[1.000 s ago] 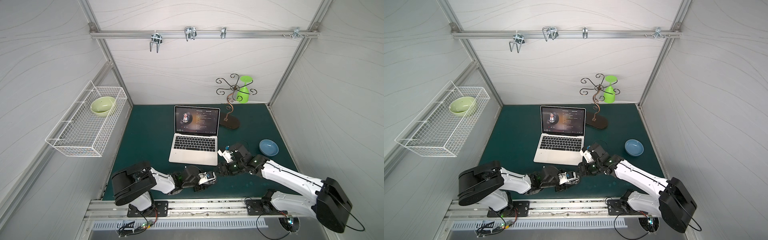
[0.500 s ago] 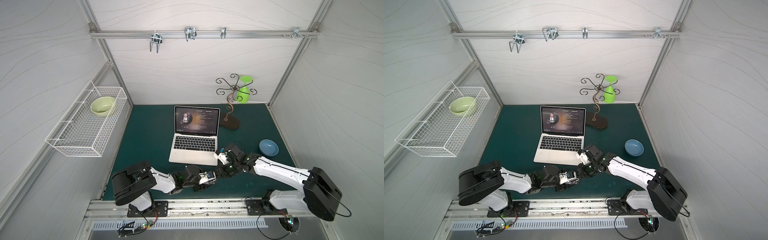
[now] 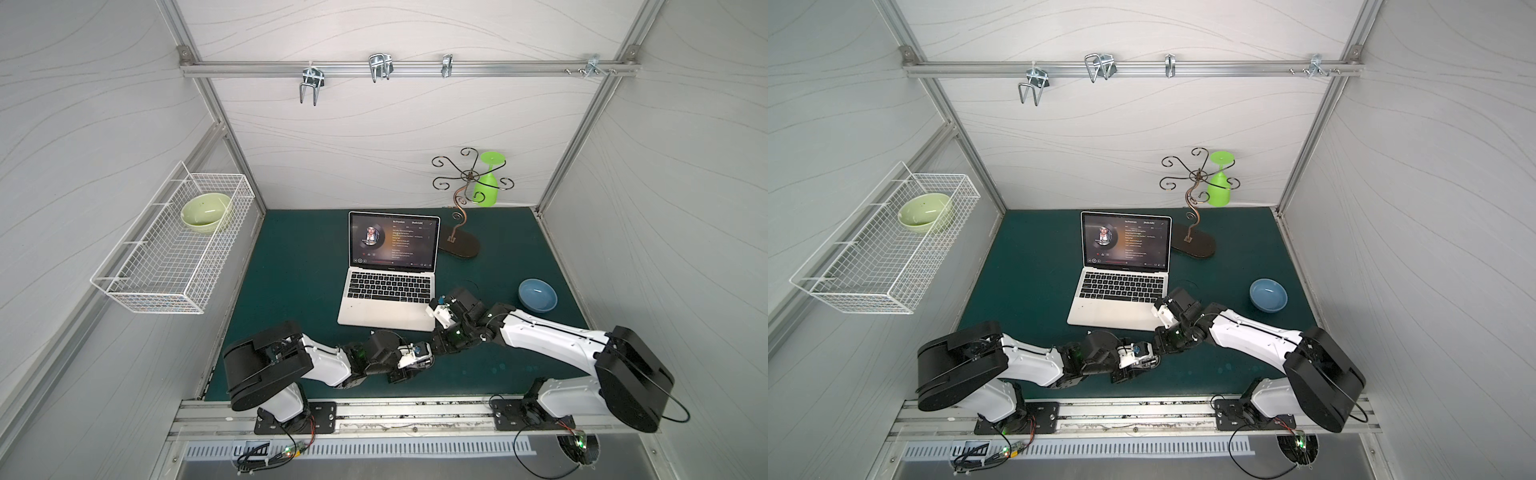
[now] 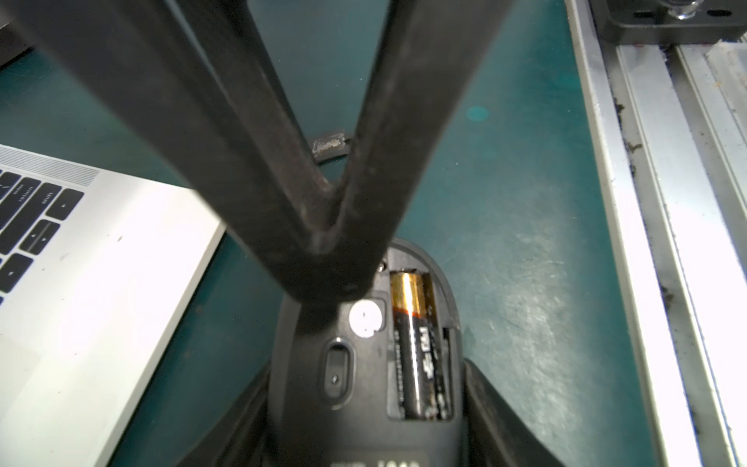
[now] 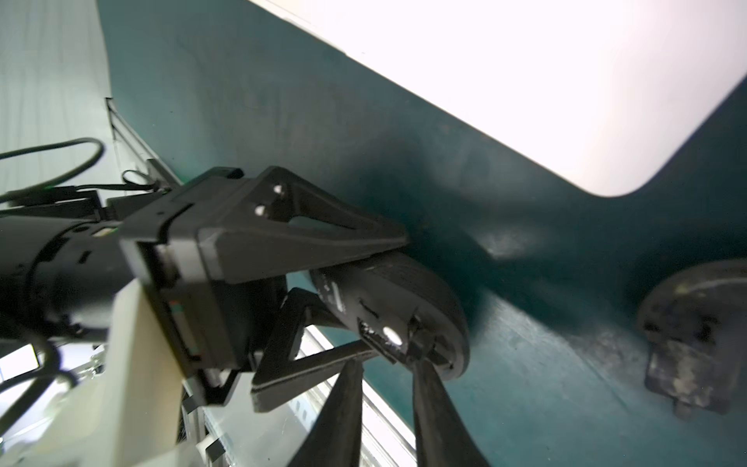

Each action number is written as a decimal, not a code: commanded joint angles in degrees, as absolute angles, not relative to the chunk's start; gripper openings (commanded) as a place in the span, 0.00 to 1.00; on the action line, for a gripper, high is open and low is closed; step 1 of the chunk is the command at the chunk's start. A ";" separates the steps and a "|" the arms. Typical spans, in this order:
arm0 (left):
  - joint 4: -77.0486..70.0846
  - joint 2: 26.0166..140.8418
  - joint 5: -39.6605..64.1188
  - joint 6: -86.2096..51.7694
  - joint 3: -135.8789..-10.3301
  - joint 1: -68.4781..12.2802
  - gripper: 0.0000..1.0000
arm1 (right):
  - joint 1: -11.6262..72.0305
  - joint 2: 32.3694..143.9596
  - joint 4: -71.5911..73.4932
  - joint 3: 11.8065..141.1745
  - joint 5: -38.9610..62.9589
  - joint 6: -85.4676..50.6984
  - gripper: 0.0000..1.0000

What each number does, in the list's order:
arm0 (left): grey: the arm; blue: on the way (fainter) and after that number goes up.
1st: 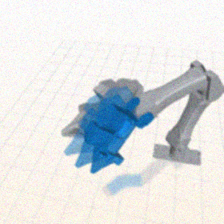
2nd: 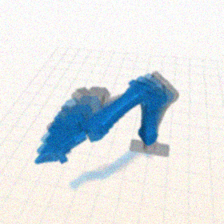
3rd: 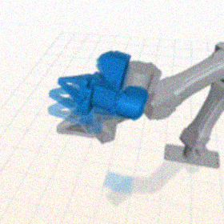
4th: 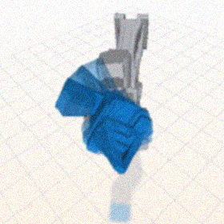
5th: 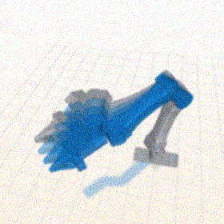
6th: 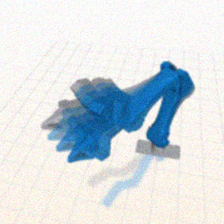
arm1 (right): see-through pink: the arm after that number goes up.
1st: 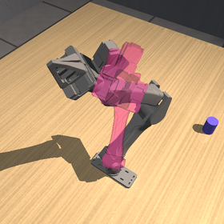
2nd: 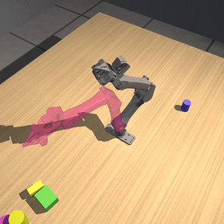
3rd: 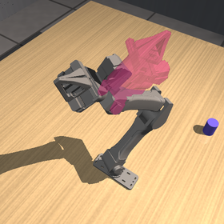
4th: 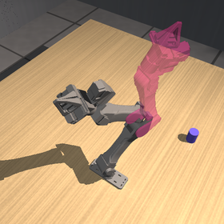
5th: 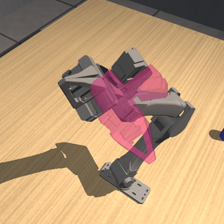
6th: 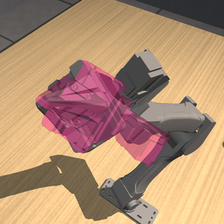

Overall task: Remove the wireless mouse receiver from the laptop
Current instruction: Insert the USB plug into the mouse.

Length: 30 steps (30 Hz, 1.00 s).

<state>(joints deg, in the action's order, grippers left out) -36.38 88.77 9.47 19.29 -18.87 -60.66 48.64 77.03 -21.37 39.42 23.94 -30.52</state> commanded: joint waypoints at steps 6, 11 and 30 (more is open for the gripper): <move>-33.35 90.35 9.94 19.41 -19.77 -60.47 0.00 | 50.45 79.28 -24.50 42.28 20.06 -28.64 0.25; -33.42 90.33 10.02 19.34 -19.67 -60.47 0.00 | 51.18 80.93 -24.34 42.87 19.43 -28.68 0.23; -33.08 90.69 10.12 19.34 -19.95 -60.38 0.00 | 54.77 77.17 -22.40 39.58 11.34 -29.34 0.01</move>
